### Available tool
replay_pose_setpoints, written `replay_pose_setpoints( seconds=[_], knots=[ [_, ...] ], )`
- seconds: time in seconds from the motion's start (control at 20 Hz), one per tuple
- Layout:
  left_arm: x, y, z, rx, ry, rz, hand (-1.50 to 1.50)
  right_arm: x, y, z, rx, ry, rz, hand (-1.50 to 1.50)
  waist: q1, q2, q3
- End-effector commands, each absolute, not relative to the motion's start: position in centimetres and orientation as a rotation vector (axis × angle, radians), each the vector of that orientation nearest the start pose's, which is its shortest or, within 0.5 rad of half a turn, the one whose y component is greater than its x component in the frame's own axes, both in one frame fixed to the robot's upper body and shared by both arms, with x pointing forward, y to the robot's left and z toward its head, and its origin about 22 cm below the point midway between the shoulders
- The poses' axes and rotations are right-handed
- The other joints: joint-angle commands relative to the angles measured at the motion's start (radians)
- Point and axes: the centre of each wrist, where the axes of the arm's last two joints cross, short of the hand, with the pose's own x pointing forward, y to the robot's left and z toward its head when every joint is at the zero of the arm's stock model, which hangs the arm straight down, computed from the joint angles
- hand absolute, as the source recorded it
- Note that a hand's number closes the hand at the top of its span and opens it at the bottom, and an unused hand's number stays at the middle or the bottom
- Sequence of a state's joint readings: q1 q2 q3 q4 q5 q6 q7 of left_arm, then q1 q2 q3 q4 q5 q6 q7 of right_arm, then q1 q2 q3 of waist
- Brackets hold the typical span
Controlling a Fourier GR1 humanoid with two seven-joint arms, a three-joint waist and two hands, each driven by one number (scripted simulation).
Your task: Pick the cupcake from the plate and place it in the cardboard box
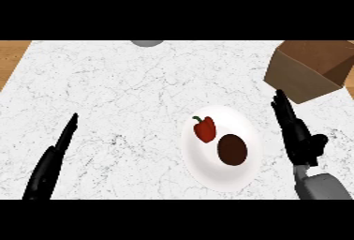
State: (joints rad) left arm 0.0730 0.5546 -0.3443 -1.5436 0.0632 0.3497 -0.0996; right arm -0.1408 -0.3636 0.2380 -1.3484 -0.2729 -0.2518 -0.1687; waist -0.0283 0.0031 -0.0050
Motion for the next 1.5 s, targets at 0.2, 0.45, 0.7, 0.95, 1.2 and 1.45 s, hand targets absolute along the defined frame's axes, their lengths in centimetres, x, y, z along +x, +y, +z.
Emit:
replay_pose_setpoints(
  seconds=[0.2, 0.45, 0.7, 0.95, 1.2, 1.45],
  knots=[
    [23.6, 33.9, 2.2, 0.622, -1.470, -0.286, 0.00, 28.7, -24.8, 1.8, 0.415, -1.585, 0.485, -1.50, 0.070, 0.005, 0.009],
    [23.8, 34.2, 1.8, 0.627, -1.417, -0.241, 0.00, 28.1, -26.7, 2.8, 0.204, -1.683, 1.224, -1.50, 0.068, 0.006, 0.009],
    [25.0, 35.2, 2.3, 0.634, -1.395, -0.242, 0.00, 28.8, -31.9, -1.8, 0.563, -1.770, 0.816, -1.50, 0.069, 0.019, 0.011],
    [26.0, 34.9, 1.8, 0.639, -1.401, -0.222, 0.00, 32.2, -33.5, 0.4, 0.502, -1.869, 1.072, -1.50, 0.058, 0.008, 0.008],
    [26.6, 34.5, 1.8, 0.628, -1.391, -0.212, 0.00, 33.9, -33.0, 2.5, 0.271, -1.720, 1.508, -1.50, 0.070, 0.007, 0.007],
    [27.5, 35.1, 1.3, 0.632, -1.389, -0.231, 0.00, 36.8, -31.0, 5.2, 0.244, -1.577, 1.738, -1.50, 0.056, 0.007, 0.005]
  ],
)
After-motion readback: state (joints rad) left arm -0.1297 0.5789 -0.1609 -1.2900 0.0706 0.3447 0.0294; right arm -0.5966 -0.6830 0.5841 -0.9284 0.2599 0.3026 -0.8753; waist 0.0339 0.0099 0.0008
